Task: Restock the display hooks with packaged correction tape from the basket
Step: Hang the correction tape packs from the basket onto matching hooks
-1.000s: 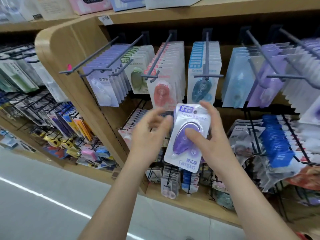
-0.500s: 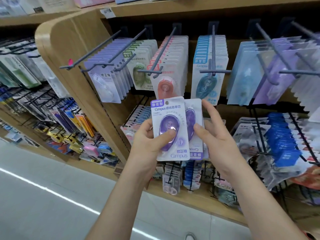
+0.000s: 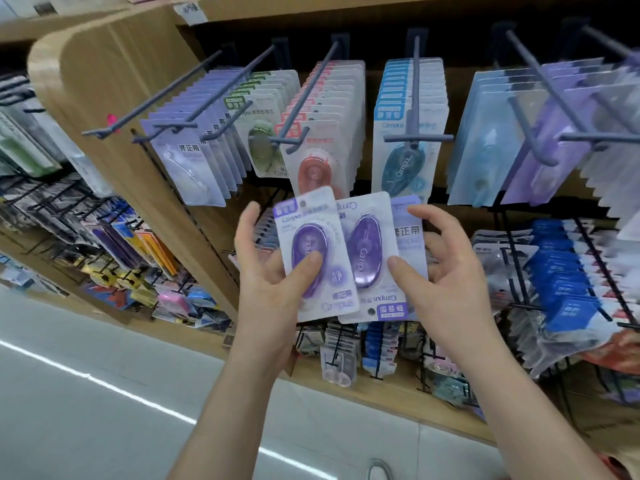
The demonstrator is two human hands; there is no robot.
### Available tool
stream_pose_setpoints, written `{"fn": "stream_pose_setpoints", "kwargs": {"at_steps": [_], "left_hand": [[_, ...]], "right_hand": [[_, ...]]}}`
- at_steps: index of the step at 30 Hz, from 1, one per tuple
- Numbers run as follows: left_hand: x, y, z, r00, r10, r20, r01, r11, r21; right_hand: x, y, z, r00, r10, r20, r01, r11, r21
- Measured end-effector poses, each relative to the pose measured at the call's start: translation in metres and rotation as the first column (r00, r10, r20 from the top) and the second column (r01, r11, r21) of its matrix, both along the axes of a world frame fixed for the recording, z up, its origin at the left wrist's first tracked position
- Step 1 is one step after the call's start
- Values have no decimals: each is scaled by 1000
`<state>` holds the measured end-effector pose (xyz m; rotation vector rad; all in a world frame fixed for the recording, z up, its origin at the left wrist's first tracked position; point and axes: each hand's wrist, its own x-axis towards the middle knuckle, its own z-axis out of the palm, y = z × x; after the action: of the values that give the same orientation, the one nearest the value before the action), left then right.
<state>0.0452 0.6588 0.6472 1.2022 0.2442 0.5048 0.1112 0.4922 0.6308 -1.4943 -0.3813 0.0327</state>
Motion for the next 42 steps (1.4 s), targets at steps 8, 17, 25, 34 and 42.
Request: {"fn": "stream_pose_setpoints", "kwargs": {"at_steps": [8,17,25,34,42], "left_hand": [[-6,15,2,975,39,-221,60,903,426],[-15,-11,14,972,-186,-142,189,982,13],[-21,6,8,961,-266,-72,275,903,331],[-6,-21,32,872,-480,-96,474,779,411],[12,-93,35,757,-648,-84,625,681,381]], "right_hand": [[-12,-14,10,998,-49,45,49,999,-10],[-50,-20,23,987,-116,-113,122,991,48],[-71,-32,30,939,-68,-337,193,916,352],[-97,-26,32,964,-216,-158,233,968,94],[-127,-89,28,971,-213,-110,196,969,-148]]}}
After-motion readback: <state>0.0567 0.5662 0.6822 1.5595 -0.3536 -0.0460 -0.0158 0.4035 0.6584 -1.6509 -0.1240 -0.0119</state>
